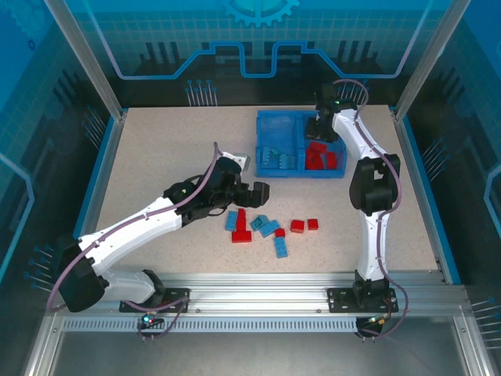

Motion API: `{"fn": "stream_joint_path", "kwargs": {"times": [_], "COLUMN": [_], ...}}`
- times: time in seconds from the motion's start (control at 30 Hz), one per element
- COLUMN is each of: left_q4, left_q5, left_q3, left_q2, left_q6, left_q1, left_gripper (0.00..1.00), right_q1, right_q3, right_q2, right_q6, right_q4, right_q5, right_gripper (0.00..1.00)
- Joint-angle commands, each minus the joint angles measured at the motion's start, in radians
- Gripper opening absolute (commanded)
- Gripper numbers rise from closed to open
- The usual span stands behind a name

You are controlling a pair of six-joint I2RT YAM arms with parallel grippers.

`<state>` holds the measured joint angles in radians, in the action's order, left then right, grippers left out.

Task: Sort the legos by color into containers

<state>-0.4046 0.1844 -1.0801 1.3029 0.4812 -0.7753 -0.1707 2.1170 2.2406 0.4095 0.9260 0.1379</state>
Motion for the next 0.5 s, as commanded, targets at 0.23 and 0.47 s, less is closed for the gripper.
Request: {"fn": "stream_joint_path", "kwargs": {"times": [0.23, 0.47], "left_q4": [-0.145, -0.304], "left_q5": [0.076, 0.102], "left_q3": [-0.035, -0.036], "left_q2": [0.076, 0.153], "left_q6": [0.189, 0.371], "left_q1": [-0.008, 0.018], "left_gripper": [0.99, 0.97], "right_q1": [0.038, 0.035], "right_q3": [-0.073, -0.411], "right_q2": [-0.194, -0.568], "right_q6": [-0.028, -0.051], "right_q4": [0.065, 0.046], "right_q5": [-0.068, -0.271], "right_gripper": [0.48, 0.56]}}
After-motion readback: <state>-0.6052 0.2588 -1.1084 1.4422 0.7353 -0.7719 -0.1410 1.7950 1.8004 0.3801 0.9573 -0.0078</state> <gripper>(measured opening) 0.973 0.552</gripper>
